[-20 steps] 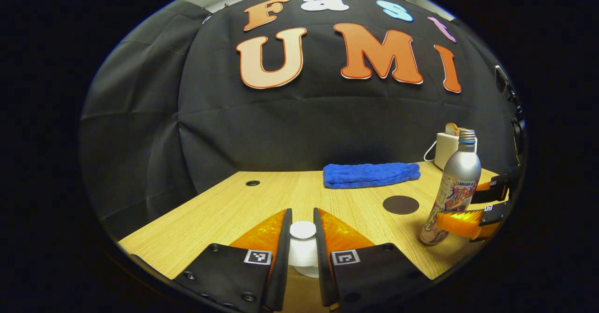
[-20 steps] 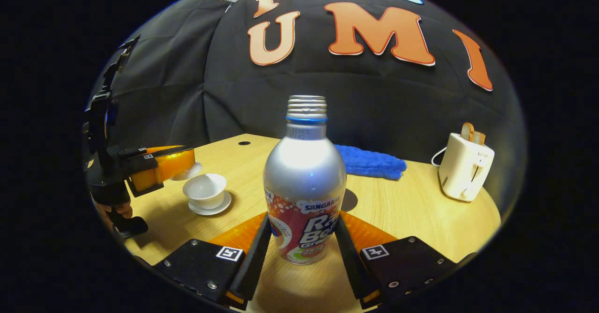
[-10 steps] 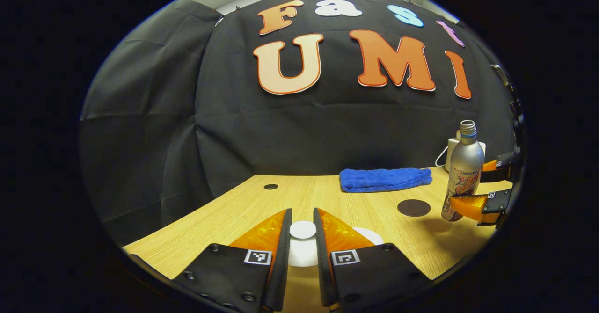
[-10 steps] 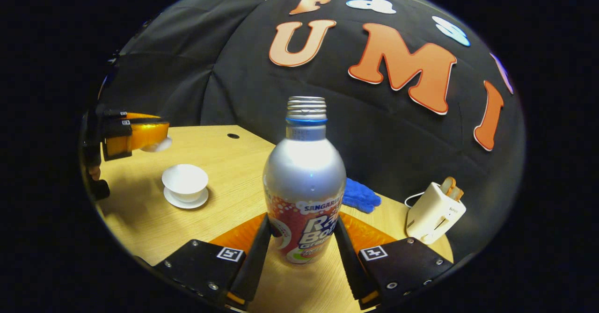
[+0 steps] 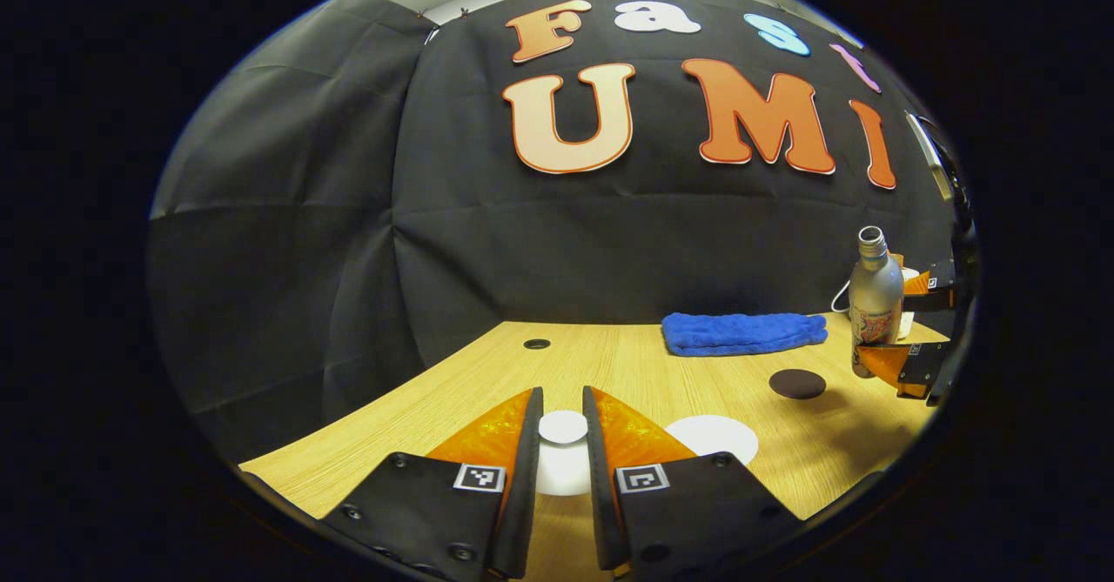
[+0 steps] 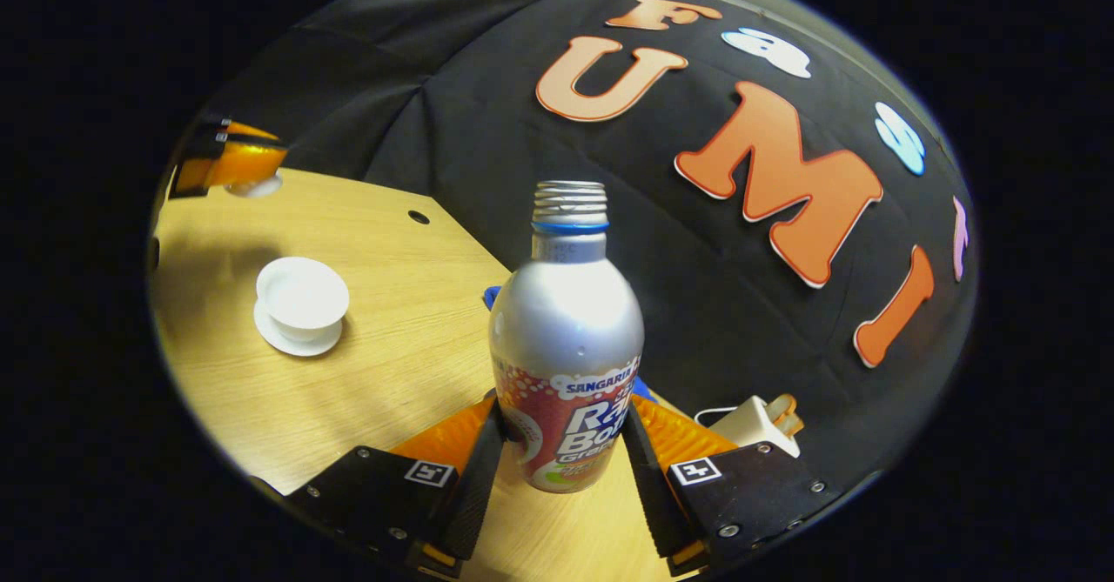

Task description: Open the teacup lid with one hand, grasp the water bottle and pour water into the teacup with the other hand; after pouring, place the water bottle on the coaster and then close the teacup lid.

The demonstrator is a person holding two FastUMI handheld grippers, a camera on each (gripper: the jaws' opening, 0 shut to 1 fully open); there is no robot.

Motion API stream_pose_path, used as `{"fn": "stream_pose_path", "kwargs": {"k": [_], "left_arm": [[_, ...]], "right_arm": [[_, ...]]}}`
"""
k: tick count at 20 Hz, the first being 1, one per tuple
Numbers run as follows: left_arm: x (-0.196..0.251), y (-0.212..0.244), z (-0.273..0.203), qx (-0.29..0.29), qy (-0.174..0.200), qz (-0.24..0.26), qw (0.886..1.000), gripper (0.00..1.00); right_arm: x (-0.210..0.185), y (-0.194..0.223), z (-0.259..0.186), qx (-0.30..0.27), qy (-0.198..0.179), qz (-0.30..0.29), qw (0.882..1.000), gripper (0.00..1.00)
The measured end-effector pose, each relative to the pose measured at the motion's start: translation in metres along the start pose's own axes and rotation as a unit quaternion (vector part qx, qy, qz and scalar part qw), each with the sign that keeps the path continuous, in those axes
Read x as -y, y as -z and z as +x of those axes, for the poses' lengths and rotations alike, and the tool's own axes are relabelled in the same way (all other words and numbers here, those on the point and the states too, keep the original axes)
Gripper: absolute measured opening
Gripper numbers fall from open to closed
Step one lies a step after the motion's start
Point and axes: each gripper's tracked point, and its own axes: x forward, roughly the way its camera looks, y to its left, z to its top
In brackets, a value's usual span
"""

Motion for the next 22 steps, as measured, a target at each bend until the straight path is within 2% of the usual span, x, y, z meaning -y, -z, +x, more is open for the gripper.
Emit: {"fn": "stream_pose_path", "kwargs": {"k": [3,9,12,14,15,16,22], "left_arm": [[-0.004,0.000,-0.001,0.001,-0.008,0.003,1.000,0.32],[-0.006,0.001,-0.002,-0.001,-0.012,0.003,1.000,0.33],[-0.005,0.003,-0.004,-0.007,-0.013,-0.001,1.000,0.29],[-0.005,0.004,-0.005,-0.009,-0.015,-0.004,1.000,0.32],[-0.005,0.005,-0.006,-0.012,-0.015,-0.004,1.000,0.29],[-0.006,0.004,-0.007,-0.012,-0.017,-0.004,1.000,0.32],[-0.007,0.006,-0.008,-0.016,-0.020,-0.005,1.000,0.33]], "right_arm": [[0.004,-0.001,0.000,0.013,0.029,-0.065,0.997,0.75],[0.000,-0.012,-0.003,0.037,0.036,-0.157,0.986,0.75],[-0.006,-0.016,-0.011,0.049,0.037,-0.205,0.977,0.75],[-0.006,-0.020,-0.013,0.056,0.035,-0.232,0.971,0.75],[-0.007,-0.021,-0.014,0.059,0.036,-0.245,0.967,0.75],[-0.009,-0.023,-0.015,0.063,0.037,-0.258,0.963,0.75],[-0.016,-0.028,-0.019,0.083,0.054,-0.331,0.938,0.75]]}}
